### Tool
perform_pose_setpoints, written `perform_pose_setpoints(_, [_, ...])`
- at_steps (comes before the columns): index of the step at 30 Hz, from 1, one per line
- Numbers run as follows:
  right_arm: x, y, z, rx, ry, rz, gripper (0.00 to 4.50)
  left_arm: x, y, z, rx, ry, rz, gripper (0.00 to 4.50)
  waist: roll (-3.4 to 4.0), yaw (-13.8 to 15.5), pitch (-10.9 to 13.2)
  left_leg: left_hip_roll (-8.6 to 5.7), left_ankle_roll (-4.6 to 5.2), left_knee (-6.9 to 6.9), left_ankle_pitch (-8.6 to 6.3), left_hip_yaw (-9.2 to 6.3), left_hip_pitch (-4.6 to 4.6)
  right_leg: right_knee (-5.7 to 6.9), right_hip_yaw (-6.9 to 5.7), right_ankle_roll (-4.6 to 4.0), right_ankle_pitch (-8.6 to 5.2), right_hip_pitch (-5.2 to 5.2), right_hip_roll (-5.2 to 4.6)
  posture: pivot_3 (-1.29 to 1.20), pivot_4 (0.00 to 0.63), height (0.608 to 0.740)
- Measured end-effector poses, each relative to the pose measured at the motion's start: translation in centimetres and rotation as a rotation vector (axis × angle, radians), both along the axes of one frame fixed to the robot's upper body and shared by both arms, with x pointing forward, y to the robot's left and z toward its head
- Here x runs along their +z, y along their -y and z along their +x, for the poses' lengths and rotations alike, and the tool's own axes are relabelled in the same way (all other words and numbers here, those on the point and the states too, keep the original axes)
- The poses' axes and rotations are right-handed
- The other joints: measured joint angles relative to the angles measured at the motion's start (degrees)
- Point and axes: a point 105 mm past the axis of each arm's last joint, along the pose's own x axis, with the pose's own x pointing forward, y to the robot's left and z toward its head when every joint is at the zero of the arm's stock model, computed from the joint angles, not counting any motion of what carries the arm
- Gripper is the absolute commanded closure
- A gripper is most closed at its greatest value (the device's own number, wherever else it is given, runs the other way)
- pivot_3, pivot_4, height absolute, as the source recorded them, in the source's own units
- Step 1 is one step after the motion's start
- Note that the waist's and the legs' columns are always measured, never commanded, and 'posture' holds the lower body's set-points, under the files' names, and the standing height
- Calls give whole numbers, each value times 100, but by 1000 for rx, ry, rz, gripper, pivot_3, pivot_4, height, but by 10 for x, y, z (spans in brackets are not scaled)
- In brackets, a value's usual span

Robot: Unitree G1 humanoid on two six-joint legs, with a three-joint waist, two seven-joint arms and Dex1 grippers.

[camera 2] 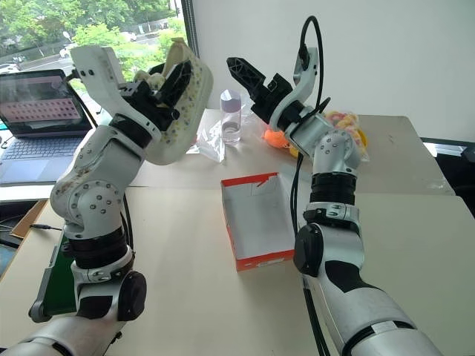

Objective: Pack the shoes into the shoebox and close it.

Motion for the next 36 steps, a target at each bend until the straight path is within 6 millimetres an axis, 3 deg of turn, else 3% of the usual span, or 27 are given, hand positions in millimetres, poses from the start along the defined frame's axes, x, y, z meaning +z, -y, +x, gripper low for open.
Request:
perform_pose_setpoints(7, [2, -4, -9, 42, -18, 19, 0, 0, 3, 4, -21, -6, -1, 2327, 0, 46, 0, -6, 6, 9, 6, 0, -2, -1, 2, 43, -18, 3, -8, 0, 150, 740])
perform_pose_setpoints(31, [-2, -10, -24, 77, -11, -21, 0, -5, 23, 10, -87, -16, -28, 2327, 0, 55, 0, -5, 9, 10, 6, -3, -6, -2, 2, 43, -17, 3, -6, 0, 150, 740])
perform_pose_setpoints(34, [-2, -12, -25, 76, -7, -27, 623, -1, 24, 9, -91, -6, -28, 2327, 0, 57, 0, -6, 9, 10, 6, -2, -6, -3, 2, 43, -17, 3, -7, 0, 150, 740])
perform_pose_setpoints(36, [-3, -14, -25, 79, -9, -30, 1308, -1, 25, 9, -93, -7, -29, 2327, 0, 57, 0, -6, 9, 10, 6, -2, -6, -3, 2, 43, -17, 3, -7, 0, 150, 740])
